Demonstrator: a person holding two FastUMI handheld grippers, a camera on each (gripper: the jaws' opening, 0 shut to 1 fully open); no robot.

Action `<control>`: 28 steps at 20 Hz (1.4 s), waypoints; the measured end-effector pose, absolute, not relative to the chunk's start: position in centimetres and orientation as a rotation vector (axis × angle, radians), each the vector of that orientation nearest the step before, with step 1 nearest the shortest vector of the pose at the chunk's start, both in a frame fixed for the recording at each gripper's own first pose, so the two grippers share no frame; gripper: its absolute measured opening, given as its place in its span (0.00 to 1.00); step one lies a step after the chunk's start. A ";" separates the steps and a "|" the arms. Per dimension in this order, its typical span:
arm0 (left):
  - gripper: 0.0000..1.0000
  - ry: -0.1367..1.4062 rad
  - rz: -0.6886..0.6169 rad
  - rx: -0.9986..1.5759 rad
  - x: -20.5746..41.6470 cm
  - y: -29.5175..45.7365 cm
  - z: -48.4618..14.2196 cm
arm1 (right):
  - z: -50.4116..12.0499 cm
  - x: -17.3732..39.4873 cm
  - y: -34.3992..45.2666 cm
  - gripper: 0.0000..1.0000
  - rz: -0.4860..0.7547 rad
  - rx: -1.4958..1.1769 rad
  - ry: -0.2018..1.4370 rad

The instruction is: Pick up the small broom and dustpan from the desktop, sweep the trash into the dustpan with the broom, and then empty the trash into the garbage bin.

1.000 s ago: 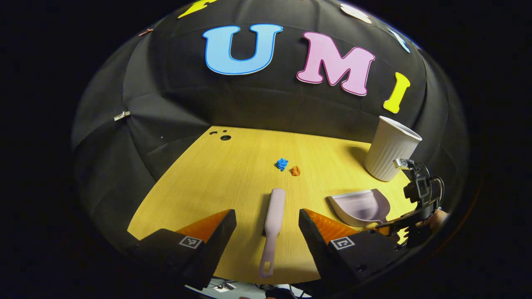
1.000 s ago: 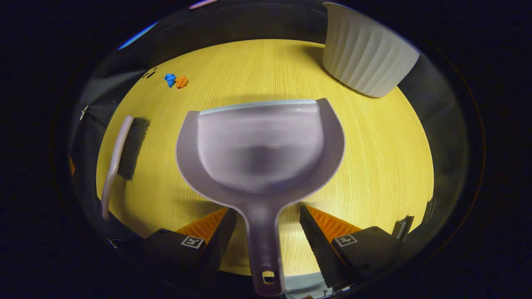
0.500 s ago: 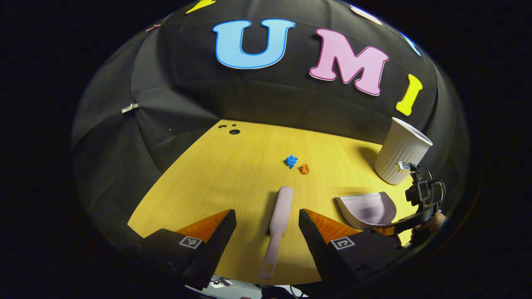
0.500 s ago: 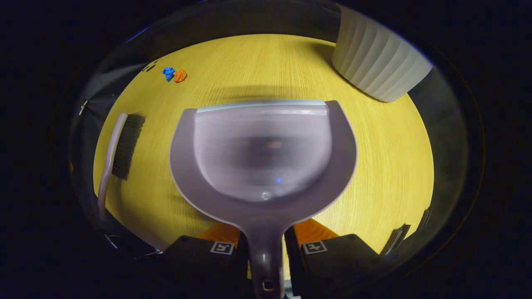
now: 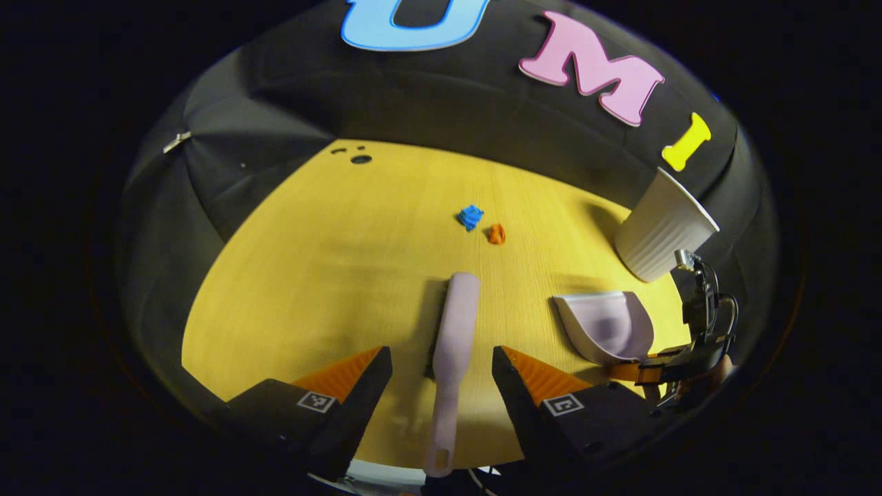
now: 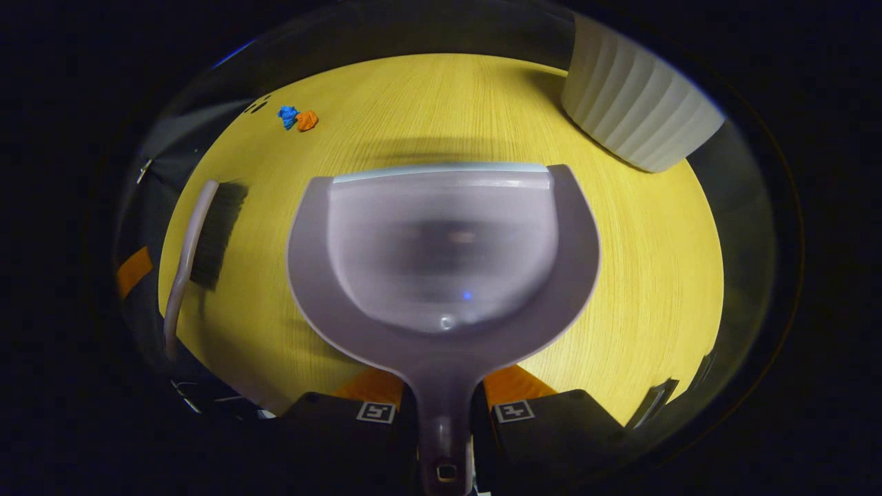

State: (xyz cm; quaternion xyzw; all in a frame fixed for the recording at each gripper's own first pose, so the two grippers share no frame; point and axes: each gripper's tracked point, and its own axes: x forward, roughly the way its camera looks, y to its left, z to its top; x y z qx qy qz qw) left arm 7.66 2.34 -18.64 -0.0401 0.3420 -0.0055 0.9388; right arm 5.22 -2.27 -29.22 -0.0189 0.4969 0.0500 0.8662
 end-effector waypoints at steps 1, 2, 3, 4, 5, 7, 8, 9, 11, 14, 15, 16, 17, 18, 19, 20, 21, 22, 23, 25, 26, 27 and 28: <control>0.92 0.733 -0.024 -0.077 8.0 2.0 -19.6 | -29.2 5.2 -2.3 0.37 0.104 -0.031 1.049; 0.91 0.762 -0.032 -0.063 8.2 1.8 -20.3 | -29.2 5.2 -2.2 0.33 0.104 -0.032 1.056; 0.91 0.785 -0.033 -0.042 8.3 2.0 -21.2 | -29.2 5.1 -2.3 0.37 0.104 -0.040 1.058; 0.89 0.809 -0.039 -0.018 8.5 1.9 -21.9 | -29.3 5.2 -2.3 0.35 0.106 -0.049 1.058; 0.89 0.834 -0.042 0.008 8.7 1.8 -22.8 | -29.3 5.1 -2.3 0.36 0.109 -0.057 1.055; 0.87 0.877 -0.033 0.057 9.4 2.1 -24.4 | -29.3 5.3 -2.3 0.35 0.116 -0.063 1.051; 0.86 0.891 -0.022 0.074 9.8 2.3 -24.9 | -29.3 5.3 -2.3 0.35 0.119 -0.063 1.051; 0.85 0.898 -0.015 0.085 10.0 2.4 -25.5 | -29.3 5.2 -2.3 0.31 0.122 -0.061 1.052; 0.78 0.914 -0.007 0.091 10.2 2.3 -26.2 | -29.2 5.2 -2.4 0.35 0.127 -0.056 1.058; 0.72 0.915 0.009 0.130 10.5 2.5 -26.8 | -29.3 5.3 -2.4 0.31 0.134 -0.054 1.063; 0.70 0.910 0.011 0.152 10.6 2.5 -26.9 | -29.3 5.2 -2.4 0.35 0.135 -0.054 1.062; 0.68 0.913 0.021 0.181 10.5 2.6 -27.1 | -29.3 5.2 -2.3 0.35 0.135 -0.056 1.062; 0.67 0.901 0.010 0.196 10.6 2.2 -27.0 | -29.3 5.3 -2.3 0.39 0.136 -0.057 1.061; 0.66 0.902 0.000 0.201 10.5 2.0 -27.2 | -29.3 5.3 -2.3 0.35 0.137 -0.058 1.062; 0.58 0.895 -0.006 0.201 10.7 1.8 -27.1 | -29.3 5.3 -2.3 0.35 0.139 -0.057 1.060; 0.51 0.891 -0.005 0.202 10.8 1.8 -27.1 | -29.3 5.3 -2.3 0.35 0.140 -0.057 1.062; 0.45 0.884 -0.004 0.198 10.7 1.9 -27.1 | -29.3 5.3 -2.3 0.35 0.142 -0.055 1.061; 0.45 0.871 0.000 0.189 10.9 1.9 -27.0 | -29.3 5.3 -2.3 0.35 0.143 -0.054 1.061; 0.41 0.859 -0.002 0.178 11.0 1.9 -27.0 | -29.3 5.3 -2.3 0.35 0.145 -0.054 1.059; 0.34 0.847 -0.014 0.164 11.1 2.0 -27.0 | -29.2 5.3 -2.3 0.36 0.146 -0.050 1.054; 0.34 0.848 -0.020 0.156 11.3 2.0 -26.9 | -29.2 5.3 -2.3 0.36 0.147 -0.049 1.050; 0.31 0.853 -0.022 0.143 11.1 2.0 -26.9 | -29.2 5.3 -2.3 0.36 0.149 -0.051 1.046; 0.33 0.858 -0.015 0.121 11.4 2.1 -26.7 | -29.1 5.4 -2.2 0.36 0.152 -0.055 1.041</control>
